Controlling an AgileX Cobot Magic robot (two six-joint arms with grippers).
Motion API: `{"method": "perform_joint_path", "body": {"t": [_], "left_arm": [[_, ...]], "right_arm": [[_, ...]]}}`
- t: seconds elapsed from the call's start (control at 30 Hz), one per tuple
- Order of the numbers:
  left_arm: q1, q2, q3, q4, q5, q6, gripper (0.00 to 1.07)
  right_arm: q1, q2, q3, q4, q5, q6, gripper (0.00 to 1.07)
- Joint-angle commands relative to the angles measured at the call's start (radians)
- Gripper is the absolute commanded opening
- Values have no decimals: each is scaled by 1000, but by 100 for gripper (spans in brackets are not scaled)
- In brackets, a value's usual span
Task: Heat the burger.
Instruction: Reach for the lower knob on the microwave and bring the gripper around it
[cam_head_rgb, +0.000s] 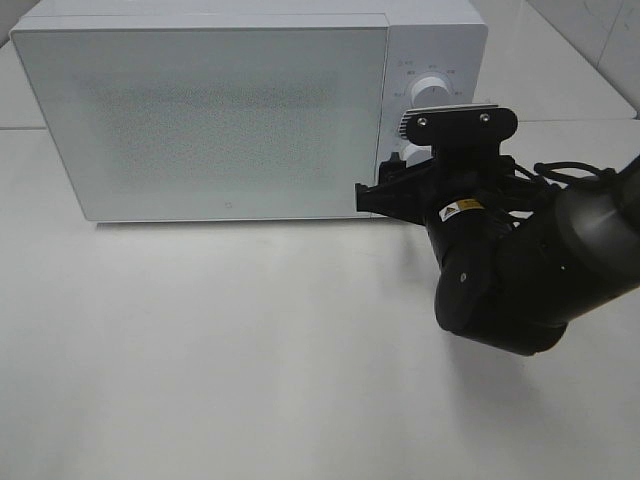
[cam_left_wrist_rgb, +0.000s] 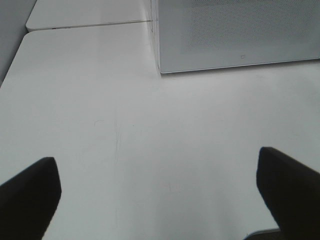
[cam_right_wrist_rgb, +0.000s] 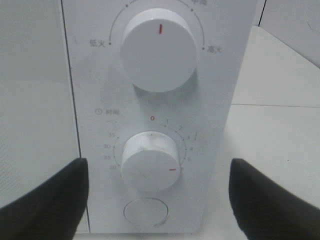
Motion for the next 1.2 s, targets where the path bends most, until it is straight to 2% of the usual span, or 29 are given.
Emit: {"method": "perform_joint_path", "body": {"t": [0.03, 0.47, 0.83, 1.2], "left_arm": [[0, -20, 2, 0, -13, -7, 101], [0, -20, 2, 0, -13, -7, 101], [0, -20, 2, 0, -13, -7, 101], [0, -20, 2, 0, -13, -7, 101]], "right_arm": [[-24, 24, -38, -30, -10, 11, 75], [-45, 103, -117, -55, 16, 33, 75], [-89, 114, -128, -82, 16, 56, 75], [-89, 129, -138, -82, -5, 56, 75]]}}
